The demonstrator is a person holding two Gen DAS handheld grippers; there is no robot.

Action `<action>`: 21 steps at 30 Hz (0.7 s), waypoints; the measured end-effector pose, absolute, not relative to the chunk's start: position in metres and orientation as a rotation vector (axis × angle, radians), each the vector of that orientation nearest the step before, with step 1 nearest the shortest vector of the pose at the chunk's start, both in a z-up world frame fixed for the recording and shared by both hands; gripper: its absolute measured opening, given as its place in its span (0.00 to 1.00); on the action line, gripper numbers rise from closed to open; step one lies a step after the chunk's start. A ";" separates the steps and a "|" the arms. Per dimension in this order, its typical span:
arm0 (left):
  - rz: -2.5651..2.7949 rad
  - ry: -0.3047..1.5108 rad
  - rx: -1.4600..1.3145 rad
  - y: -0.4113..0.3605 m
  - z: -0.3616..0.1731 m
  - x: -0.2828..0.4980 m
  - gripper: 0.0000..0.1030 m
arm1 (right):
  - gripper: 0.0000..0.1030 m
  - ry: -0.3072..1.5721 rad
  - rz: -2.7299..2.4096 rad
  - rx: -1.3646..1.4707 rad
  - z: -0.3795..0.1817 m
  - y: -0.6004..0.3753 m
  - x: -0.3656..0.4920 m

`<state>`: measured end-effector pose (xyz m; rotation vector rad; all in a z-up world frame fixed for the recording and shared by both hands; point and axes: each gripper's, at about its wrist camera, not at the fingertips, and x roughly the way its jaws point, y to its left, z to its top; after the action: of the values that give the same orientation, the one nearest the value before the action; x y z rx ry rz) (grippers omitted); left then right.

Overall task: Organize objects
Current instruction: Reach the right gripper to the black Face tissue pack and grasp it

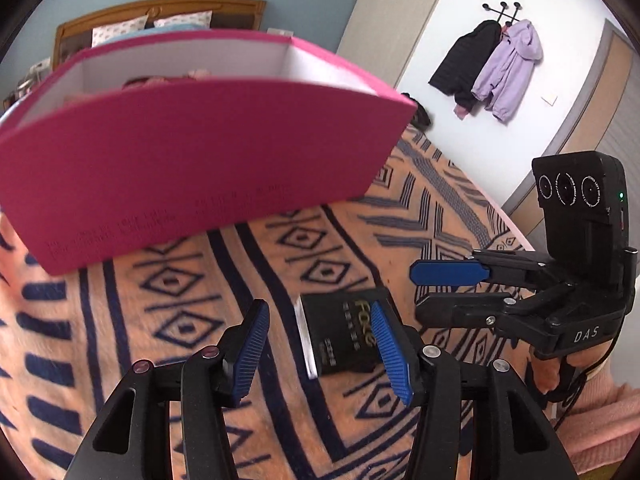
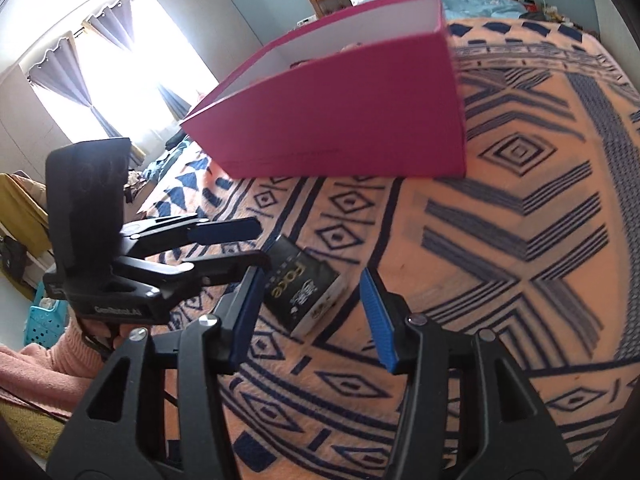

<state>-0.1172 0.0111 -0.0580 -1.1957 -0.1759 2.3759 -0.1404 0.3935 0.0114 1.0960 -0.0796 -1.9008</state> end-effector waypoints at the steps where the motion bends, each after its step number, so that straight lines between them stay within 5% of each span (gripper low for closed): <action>1: 2.368 -0.177 -1.205 0.013 -0.060 -0.116 0.51 | 0.49 -0.076 -1.898 1.102 0.009 0.392 -0.139; 21: 2.319 -0.230 -1.239 0.017 -0.069 -0.112 0.38 | 0.28 -0.121 -1.835 1.182 -0.009 0.390 -0.143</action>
<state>-0.1119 0.0174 -0.0687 -1.2385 -0.2304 2.3192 -0.1431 0.3895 -0.0090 1.1823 -0.1213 -1.8345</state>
